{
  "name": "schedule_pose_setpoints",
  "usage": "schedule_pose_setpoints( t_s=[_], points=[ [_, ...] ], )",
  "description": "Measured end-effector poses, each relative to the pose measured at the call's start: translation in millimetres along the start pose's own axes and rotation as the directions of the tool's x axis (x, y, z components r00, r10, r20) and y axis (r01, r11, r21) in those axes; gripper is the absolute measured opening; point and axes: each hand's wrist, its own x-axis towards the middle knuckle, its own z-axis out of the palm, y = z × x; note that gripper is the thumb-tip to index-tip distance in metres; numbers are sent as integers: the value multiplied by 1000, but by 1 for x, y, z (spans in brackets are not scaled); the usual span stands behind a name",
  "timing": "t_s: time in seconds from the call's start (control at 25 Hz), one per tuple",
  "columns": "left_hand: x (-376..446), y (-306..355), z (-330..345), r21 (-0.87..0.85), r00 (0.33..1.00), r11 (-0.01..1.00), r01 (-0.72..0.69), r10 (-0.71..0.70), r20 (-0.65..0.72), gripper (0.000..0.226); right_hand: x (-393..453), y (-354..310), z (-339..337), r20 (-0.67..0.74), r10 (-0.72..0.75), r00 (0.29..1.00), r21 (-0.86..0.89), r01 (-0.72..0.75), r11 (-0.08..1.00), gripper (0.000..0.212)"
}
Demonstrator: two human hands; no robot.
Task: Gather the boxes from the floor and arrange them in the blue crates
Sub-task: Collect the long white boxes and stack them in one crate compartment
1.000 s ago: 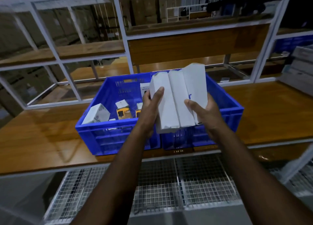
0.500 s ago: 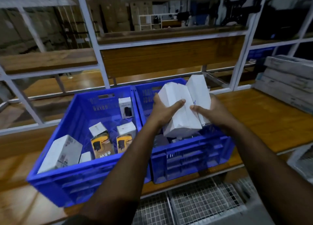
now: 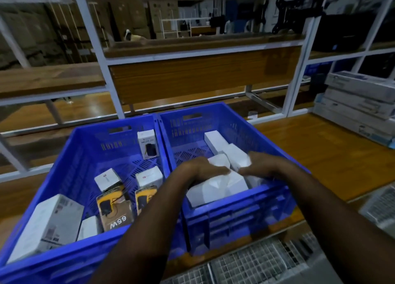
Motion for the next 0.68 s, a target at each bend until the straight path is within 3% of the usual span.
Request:
schedule_pose_setpoints(
  t_s=[0.16,0.32,0.44,0.56,0.68],
  points=[
    [-1,8,1,228,998,972,62,-57,-29,113,17,1,4,194,35,980,-222,9,975,69],
    [7,10,24,405,994,909,99,-113,12,137,27,7,16,342,108,933,-419,49,906,69],
    [10,11,28,416,992,902,114,-128,8,138,42,3,14,277,19,961,-367,88,926,53],
    [10,7,25,342,991,932,122,-134,12,135,49,-9,6,193,-107,975,-165,140,976,79],
    [11,1,20,261,990,957,124,-136,29,132,43,-20,3,222,-270,937,-63,290,955,77]
  ],
)
